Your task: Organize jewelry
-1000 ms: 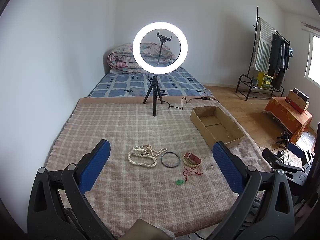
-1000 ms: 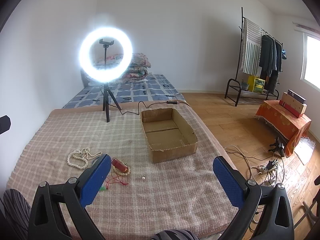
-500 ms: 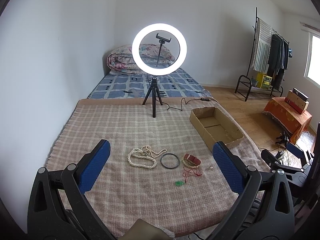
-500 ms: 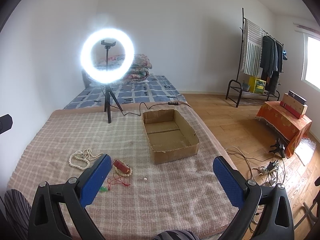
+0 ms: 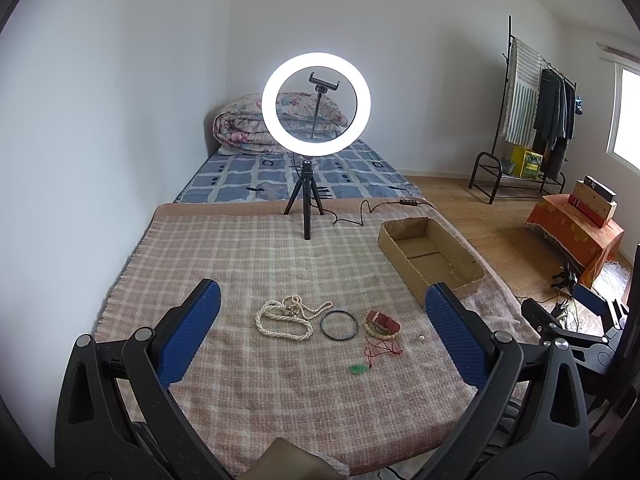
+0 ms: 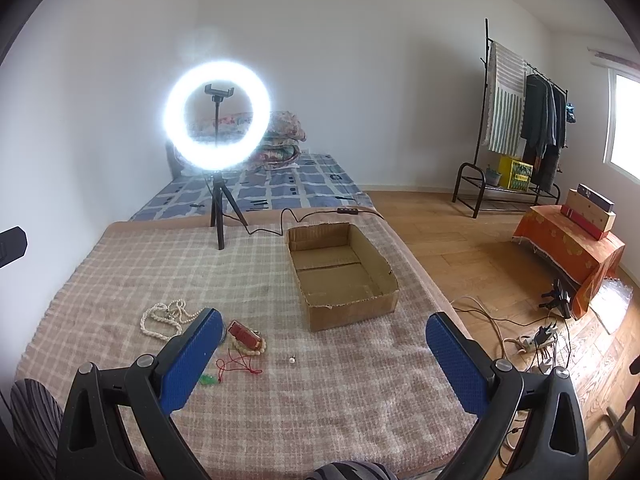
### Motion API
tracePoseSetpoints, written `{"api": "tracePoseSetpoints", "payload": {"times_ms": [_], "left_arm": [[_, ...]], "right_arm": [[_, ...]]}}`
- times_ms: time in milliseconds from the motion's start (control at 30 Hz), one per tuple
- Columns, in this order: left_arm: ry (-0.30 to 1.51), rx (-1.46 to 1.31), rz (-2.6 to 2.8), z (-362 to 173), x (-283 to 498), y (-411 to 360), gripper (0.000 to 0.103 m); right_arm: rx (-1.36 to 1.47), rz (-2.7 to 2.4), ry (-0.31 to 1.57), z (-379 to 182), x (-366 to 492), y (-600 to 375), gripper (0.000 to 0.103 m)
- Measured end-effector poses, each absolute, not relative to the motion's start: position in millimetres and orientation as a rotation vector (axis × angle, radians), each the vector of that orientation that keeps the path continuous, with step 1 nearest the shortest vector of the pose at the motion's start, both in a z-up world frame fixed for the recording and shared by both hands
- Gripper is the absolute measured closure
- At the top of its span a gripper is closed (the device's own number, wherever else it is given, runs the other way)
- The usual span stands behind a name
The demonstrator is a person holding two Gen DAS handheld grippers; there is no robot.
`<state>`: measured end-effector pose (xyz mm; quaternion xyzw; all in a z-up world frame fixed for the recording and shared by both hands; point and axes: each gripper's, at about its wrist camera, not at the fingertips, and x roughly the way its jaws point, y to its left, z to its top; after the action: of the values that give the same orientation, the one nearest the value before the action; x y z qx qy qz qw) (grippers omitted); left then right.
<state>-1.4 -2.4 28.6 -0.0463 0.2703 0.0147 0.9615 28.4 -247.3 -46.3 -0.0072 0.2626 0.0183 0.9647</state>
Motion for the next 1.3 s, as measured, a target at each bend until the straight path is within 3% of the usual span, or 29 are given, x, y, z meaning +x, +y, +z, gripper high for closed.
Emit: {"api": "tracePoseSetpoints", "payload": {"times_ms": [767,1300], "left_arm": [[0.531,-0.074,0.019,37.4,10.3,-2.5,0.000],[0.539,-0.027,0.016,13.7,59.7,19.3,0.000]], "right_arm": [[-0.040,0.067,0.514,-43.8,36.2,-232.8,0.000],[-0.113,0.103,0.493,-48.9,85.6,-215.2,0.000]]}}
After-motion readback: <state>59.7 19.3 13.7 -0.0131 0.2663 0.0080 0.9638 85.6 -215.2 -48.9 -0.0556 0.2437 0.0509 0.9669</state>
